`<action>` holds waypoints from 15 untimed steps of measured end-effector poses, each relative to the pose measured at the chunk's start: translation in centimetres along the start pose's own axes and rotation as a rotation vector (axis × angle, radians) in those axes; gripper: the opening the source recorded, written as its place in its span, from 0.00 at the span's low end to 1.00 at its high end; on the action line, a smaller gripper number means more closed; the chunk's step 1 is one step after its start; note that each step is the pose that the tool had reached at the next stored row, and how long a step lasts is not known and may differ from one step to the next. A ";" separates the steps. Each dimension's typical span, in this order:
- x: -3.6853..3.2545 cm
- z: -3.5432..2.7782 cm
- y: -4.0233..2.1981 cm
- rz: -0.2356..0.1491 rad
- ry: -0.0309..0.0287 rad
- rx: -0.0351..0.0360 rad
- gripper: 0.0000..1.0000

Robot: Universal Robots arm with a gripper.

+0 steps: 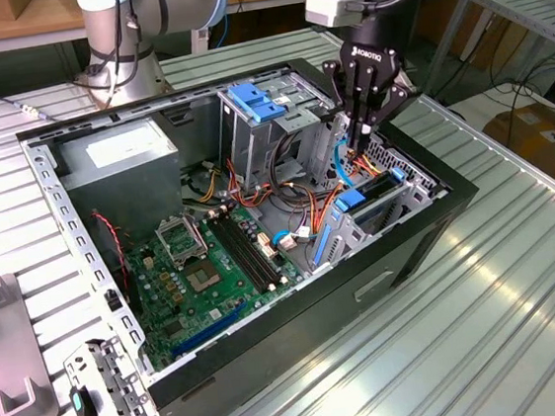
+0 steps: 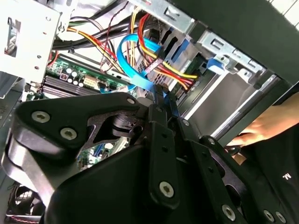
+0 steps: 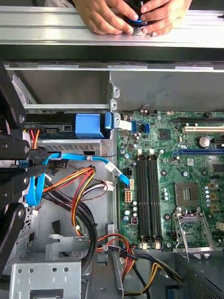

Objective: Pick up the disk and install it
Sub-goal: 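Insert the second disk wire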

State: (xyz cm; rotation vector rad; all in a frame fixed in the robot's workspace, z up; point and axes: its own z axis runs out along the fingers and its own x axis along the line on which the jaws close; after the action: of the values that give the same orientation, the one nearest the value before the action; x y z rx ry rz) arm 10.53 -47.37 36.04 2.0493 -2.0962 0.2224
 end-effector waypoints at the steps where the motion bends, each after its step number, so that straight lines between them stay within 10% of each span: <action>1: 0.02 0.02 0.23 0.000 -0.0013 0.0016 0.16; 8: 1.57 0.73 1.00 0.002 -0.0338 0.0164 0.16; 12: 2.53 1.13 1.23 -0.001 -0.0837 0.0351 0.16; 15: 2.82 1.27 1.45 0.000 -0.0917 0.0550 0.16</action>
State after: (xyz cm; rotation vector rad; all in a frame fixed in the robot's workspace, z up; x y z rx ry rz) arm 8.98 -50.38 35.55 2.1290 -2.1667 0.1916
